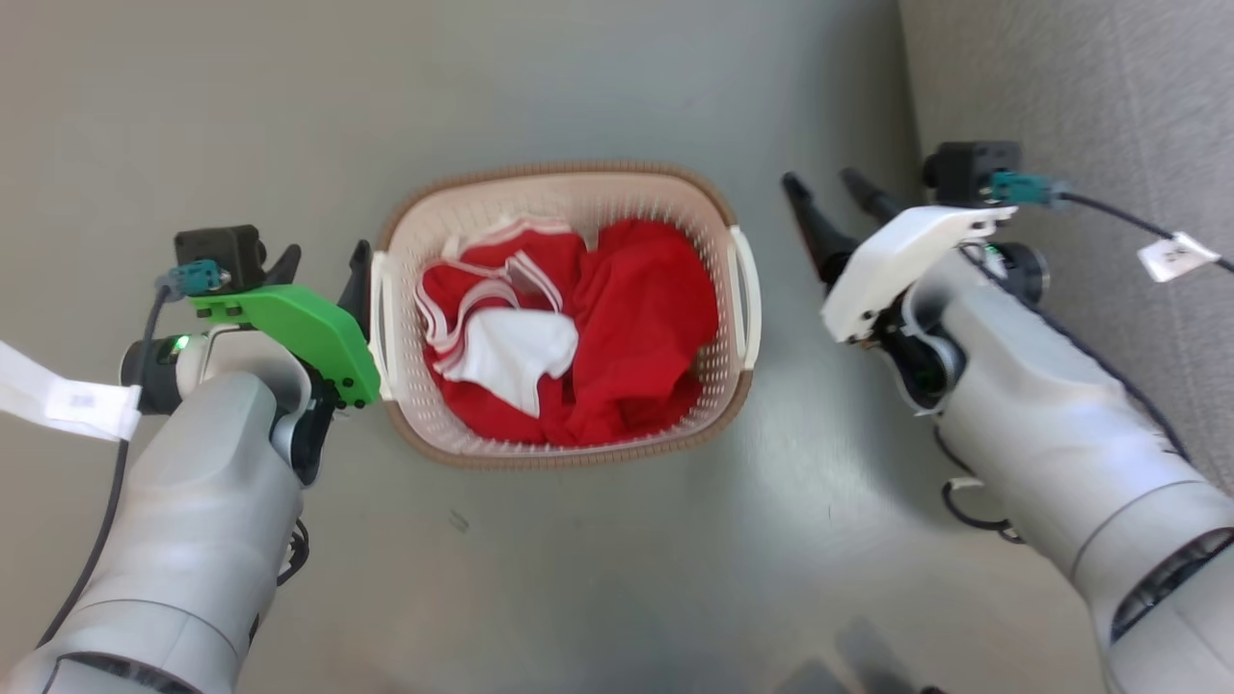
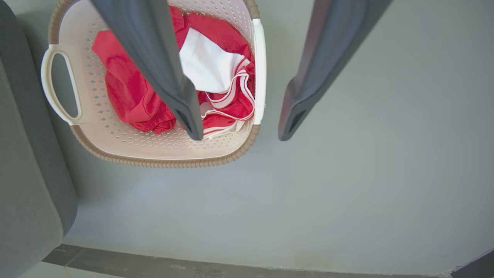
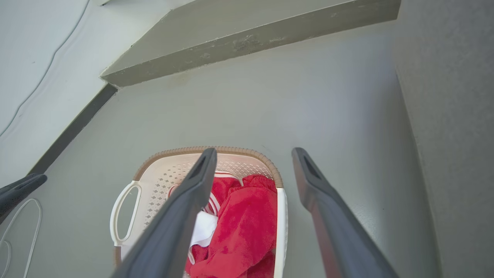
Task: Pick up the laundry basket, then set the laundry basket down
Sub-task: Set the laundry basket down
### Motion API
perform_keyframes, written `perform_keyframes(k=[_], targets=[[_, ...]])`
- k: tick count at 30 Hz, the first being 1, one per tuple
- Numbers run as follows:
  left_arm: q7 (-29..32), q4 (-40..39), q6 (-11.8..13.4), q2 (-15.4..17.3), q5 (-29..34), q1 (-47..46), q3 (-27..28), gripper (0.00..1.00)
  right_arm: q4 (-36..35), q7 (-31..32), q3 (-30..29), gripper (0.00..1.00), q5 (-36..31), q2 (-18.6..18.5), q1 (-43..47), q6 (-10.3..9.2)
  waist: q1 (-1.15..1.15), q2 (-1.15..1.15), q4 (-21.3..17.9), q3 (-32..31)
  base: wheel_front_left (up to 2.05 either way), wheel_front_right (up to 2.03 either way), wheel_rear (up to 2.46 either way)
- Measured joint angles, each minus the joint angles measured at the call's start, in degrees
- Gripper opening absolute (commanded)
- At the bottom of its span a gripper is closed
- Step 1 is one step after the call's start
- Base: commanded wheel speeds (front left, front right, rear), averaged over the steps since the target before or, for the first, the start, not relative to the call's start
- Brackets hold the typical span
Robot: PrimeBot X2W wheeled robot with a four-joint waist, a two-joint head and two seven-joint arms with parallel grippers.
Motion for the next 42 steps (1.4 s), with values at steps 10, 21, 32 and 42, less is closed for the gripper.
perform_keyframes(k=[10, 21, 32, 42], targets=[[0.00, -7.40, 0.02, 1.04, 0.18, 5.05, 4.20, 1.00, -5.23, -0.08, -5.87, 1.00, -3.21, -2.49, 4.22, -0.10, 0.00, 0.00, 0.31, -8.26, 0.00, 0.00, 0.00], [-0.01, -16.86, 1.52, 1.93, 3.13, 13.56, 10.05, 1.00, -15.92, -0.09, -13.89, 1.00, -9.24, -4.13, 12.66, -2.74, 0.00, 0.00, 0.89, -17.23, 0.00, 0.00, 0.00], [-0.04, -26.37, 3.37, 3.20, 6.95, 21.24, 14.94, 1.00, -25.97, -0.11, -19.47, 1.00, -16.47, -5.10, 20.02, -6.17, 0.00, 0.00, 0.88, -23.10, 0.00, 0.00, 0.00], [-0.16, -35.71, 6.27, 3.22, 12.24, 29.41, 19.90, 1.00, -35.12, -0.15, -23.39, 1.00, -22.78, -5.03, 29.45, -8.25, 0.00, 0.00, 0.73, -26.76, 0.00, 0.00, 0.00]])
